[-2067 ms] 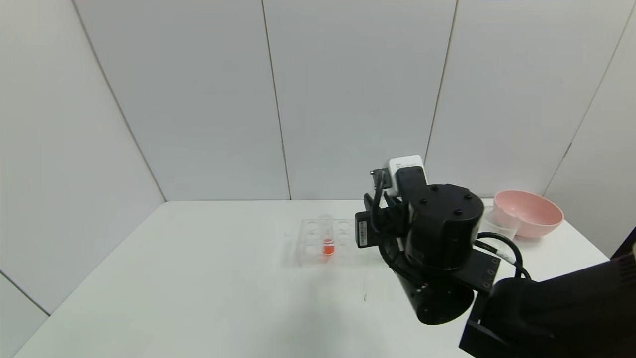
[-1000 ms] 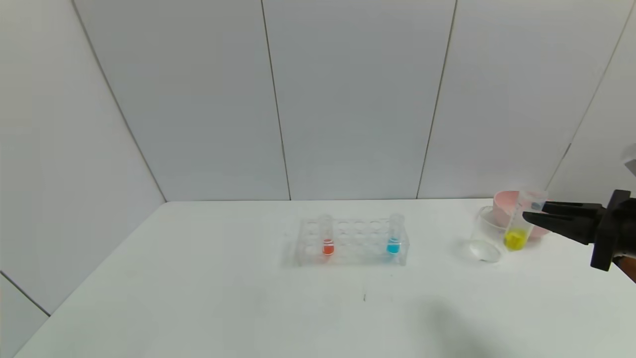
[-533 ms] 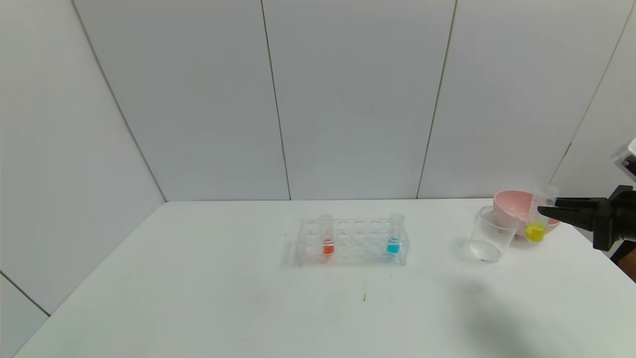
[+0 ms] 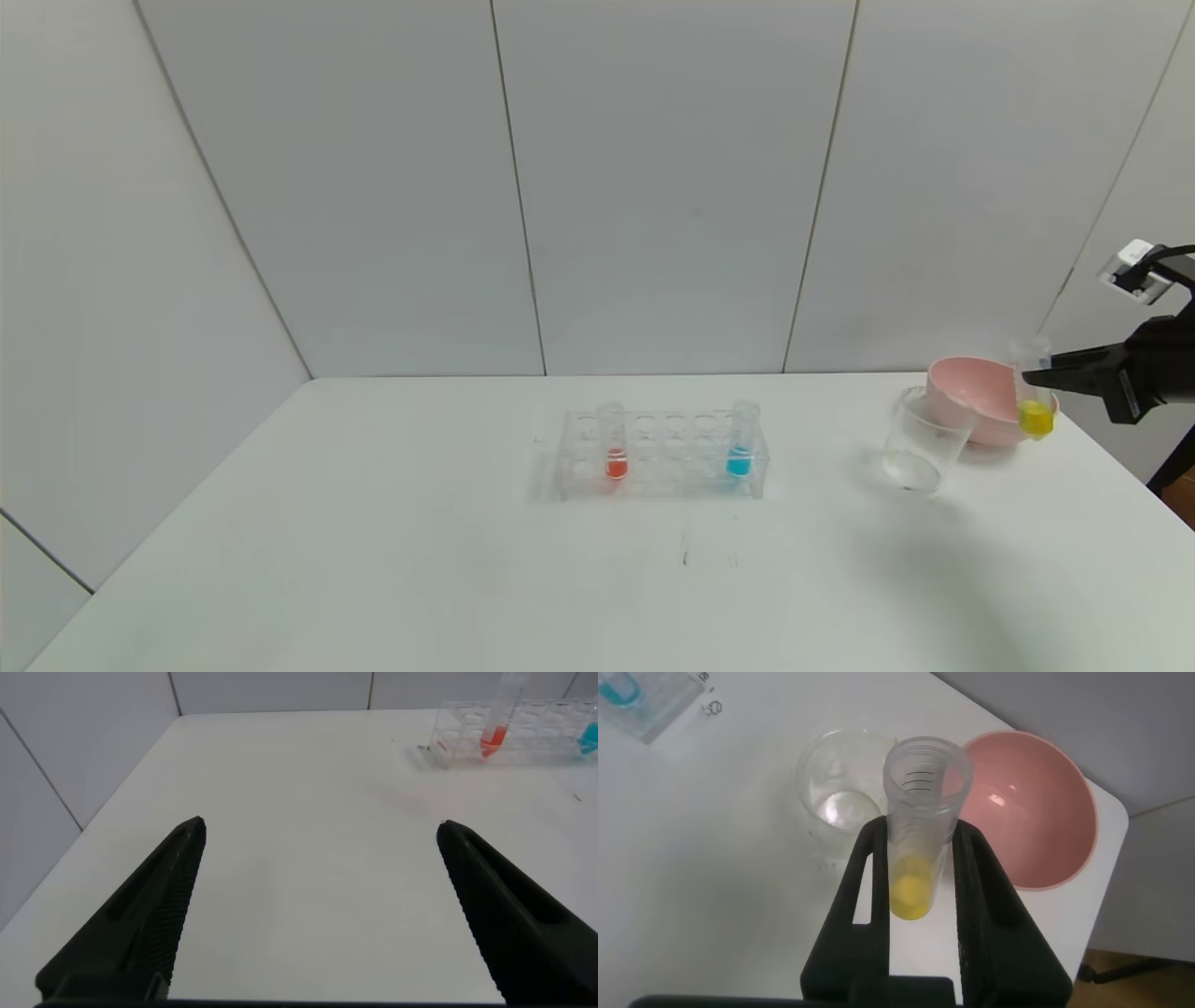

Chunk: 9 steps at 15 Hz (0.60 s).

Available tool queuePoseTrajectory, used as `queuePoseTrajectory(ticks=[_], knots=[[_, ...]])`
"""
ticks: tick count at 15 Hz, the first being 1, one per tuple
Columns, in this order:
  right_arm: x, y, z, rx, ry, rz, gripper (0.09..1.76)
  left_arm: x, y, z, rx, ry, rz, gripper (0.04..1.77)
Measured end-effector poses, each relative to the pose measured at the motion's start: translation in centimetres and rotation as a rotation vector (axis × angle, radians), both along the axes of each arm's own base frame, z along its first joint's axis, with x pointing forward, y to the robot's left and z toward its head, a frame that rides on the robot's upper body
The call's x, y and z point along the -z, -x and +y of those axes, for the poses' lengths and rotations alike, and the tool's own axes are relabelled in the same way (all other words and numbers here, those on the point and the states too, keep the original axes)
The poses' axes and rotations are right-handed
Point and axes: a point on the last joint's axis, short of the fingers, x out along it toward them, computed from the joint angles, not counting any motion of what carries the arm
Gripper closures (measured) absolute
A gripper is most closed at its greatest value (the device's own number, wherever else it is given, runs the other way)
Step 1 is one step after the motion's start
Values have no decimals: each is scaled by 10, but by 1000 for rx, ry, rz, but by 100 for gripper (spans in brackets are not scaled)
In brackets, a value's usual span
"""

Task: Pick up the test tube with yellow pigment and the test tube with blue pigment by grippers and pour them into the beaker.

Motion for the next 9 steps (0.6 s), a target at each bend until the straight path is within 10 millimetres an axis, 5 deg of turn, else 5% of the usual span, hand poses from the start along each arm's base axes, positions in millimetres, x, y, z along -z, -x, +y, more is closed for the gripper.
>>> queuePoseTrajectory(ticks=[9], knots=[[-11, -38, 20, -31, 257, 142, 137, 0, 0, 0, 0, 0, 0, 5]])
